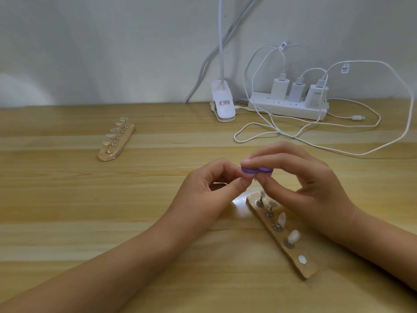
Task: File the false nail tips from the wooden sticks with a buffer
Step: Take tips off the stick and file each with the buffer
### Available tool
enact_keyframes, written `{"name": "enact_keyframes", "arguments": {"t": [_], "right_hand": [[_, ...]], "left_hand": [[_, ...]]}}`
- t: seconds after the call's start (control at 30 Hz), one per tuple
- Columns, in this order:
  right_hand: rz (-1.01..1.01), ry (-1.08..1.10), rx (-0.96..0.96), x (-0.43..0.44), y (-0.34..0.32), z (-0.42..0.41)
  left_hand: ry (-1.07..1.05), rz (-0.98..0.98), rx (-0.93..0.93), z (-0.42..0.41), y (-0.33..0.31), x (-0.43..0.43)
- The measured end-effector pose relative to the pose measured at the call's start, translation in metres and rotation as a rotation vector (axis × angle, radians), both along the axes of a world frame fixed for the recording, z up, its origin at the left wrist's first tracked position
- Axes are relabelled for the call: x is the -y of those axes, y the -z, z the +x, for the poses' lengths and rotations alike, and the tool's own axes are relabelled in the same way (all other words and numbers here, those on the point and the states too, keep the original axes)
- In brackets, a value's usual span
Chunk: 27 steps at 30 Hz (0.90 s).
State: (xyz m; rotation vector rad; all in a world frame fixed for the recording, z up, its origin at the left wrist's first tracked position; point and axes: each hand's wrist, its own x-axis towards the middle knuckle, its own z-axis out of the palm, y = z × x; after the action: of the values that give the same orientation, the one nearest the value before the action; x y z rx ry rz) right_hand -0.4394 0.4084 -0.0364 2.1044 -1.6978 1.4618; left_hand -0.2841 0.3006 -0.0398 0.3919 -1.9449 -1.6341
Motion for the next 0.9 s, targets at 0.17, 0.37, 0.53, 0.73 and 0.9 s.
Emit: {"name": "enact_keyframes", "arguments": {"t": [0.17,0.37,0.53,0.73,0.9], "right_hand": [[-0.033,0.027,0.093,-0.002,-0.001,-0.003],[0.24,0.024,0.372,0.002,0.0,-0.002],[0.292,0.015,0.455,-0.001,-0.003,0.0],[0.505,0.177,0.379,0.003,-0.007,-0.012],[0.625,0.127,0.418,0.005,-0.009,-0.013]], "left_hand": [[-0.012,0.012,0.015,-0.001,0.002,0.002],[0.014,0.005,-0.008,-0.001,0.002,0.004],[-0.009,0.062,-0.027,-0.002,0.003,0.004],[-0.123,0.291,-0.124,-0.002,0.004,0.012],[-0.132,0.233,-0.08,-0.002,0.005,0.009]]}}
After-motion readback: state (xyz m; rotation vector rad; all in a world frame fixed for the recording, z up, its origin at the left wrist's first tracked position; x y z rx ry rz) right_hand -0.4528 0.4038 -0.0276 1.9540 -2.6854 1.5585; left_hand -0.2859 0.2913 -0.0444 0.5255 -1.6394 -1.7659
